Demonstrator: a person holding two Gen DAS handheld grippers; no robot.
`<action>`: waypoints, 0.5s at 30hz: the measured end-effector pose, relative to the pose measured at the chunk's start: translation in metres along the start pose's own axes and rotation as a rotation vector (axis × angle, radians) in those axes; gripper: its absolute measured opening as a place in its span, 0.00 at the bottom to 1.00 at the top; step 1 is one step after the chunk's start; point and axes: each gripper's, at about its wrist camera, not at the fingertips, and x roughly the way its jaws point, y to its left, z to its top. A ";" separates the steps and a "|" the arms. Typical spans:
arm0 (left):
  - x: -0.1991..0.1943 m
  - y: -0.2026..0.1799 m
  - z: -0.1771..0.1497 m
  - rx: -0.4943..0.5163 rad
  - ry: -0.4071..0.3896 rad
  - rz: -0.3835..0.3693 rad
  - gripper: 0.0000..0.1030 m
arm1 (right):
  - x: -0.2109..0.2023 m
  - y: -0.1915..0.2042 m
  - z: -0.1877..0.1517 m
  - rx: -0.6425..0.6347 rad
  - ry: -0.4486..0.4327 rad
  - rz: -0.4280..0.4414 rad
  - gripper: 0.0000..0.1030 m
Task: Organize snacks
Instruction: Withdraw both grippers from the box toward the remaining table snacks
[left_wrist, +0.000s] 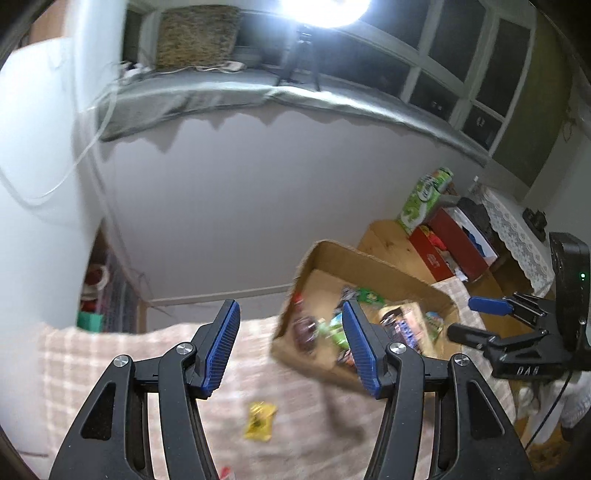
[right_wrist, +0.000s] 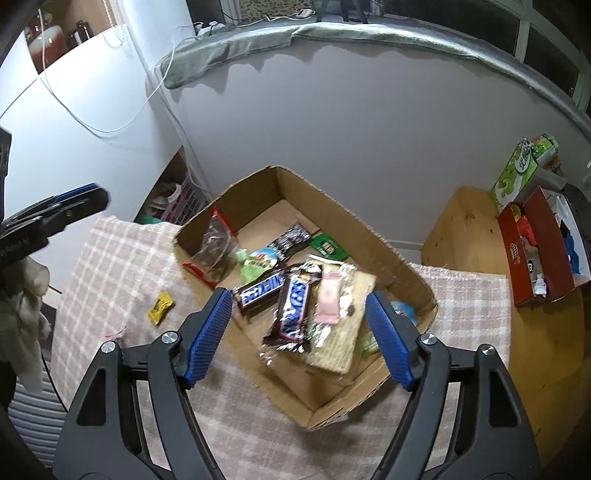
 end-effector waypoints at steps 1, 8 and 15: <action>-0.006 0.007 -0.004 -0.012 -0.001 0.007 0.55 | -0.001 0.002 -0.002 0.001 0.001 0.007 0.75; -0.039 0.048 -0.047 -0.095 0.019 0.075 0.55 | -0.006 0.023 -0.015 -0.010 0.014 0.059 0.75; -0.054 0.064 -0.104 -0.205 0.081 0.089 0.55 | 0.002 0.054 -0.026 -0.037 0.053 0.114 0.75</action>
